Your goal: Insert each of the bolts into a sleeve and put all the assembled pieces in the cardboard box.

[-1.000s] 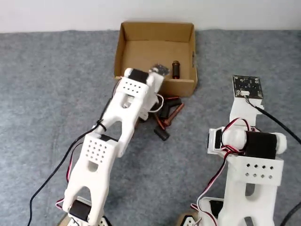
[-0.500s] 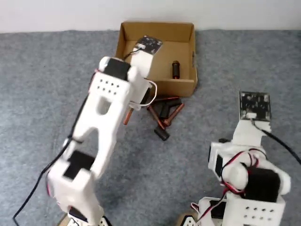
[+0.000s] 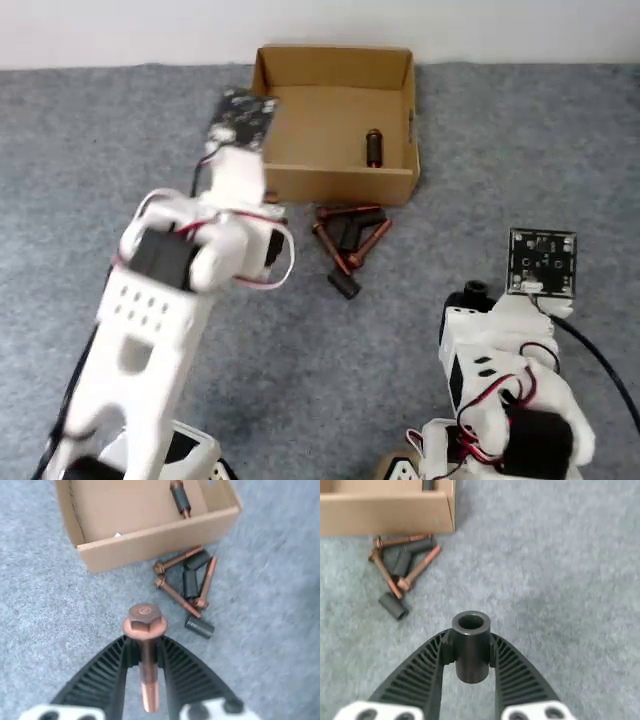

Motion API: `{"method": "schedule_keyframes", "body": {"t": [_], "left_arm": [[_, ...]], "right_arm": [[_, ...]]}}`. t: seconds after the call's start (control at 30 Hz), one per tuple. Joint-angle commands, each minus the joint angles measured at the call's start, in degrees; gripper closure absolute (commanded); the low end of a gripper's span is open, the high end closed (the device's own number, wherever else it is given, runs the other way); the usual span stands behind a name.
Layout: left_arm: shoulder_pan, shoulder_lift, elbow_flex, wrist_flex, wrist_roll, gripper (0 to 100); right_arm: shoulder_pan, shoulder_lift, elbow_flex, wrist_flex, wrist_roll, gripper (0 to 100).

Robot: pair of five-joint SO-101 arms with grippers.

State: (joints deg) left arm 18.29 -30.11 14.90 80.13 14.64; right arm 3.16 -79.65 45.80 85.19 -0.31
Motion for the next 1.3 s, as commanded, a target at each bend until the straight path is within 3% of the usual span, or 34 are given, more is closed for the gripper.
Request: {"method": "schedule_keyframes", "body": {"t": [0.0, 0.13, 0.37, 0.53, 0.67, 0.8, 0.97, 1.27], "left_arm": [[-0.5, -11.2, 2.7, -2.9, 4.3, 100], [-0.1, -20.5, 9.7, -9.1, 6.2, 100], [0.0, -35.2, 24.0, -22.9, 6.9, 100], [0.0, -45.6, 30.5, -29.0, 7.1, 100], [0.2, -52.3, 33.4, -30.9, 7.2, 100], [4.9, -57.0, 34.9, -30.9, 7.3, 100], [11.6, -59.3, 35.0, -30.9, 13.7, 100], [12.5, -59.3, 37.3, -30.9, 18.4, 100]], "right_arm": [[0.3, -2.6, 2.5, -4.6, -0.6, 99.1], [-4.3, -4.6, 6.2, -7.8, -0.4, 99.1], [-23.8, -5.1, 9.6, -14.4, -0.6, 99.0], [-32.3, -4.6, 11.6, -21.4, -0.5, 99.0], [-37.2, -4.6, 13.1, -23.4, -0.4, 99.0], [-42.2, -4.5, 14.6, -25.1, -0.2, 99.0], [-47.6, -4.5, 15.4, -26.6, -0.1, 99.0], [-49.0, -4.6, 15.2, -32.3, 0.0, 99.0]]}}
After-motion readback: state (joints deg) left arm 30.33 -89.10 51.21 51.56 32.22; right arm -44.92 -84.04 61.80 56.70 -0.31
